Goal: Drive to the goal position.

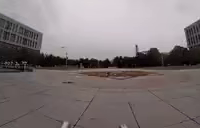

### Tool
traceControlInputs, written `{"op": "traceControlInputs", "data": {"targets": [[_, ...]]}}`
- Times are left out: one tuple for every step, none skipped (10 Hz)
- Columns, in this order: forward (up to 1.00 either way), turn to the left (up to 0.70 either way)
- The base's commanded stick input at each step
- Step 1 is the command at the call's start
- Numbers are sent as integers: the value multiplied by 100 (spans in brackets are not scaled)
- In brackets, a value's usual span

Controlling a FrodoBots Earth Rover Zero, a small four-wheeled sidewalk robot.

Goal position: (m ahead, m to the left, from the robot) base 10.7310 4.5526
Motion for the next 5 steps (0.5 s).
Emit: {"op": "traceControlInputs", "data": {"targets": [[70,0],[70,0],[70,0],[70,0],[70,0]]}}
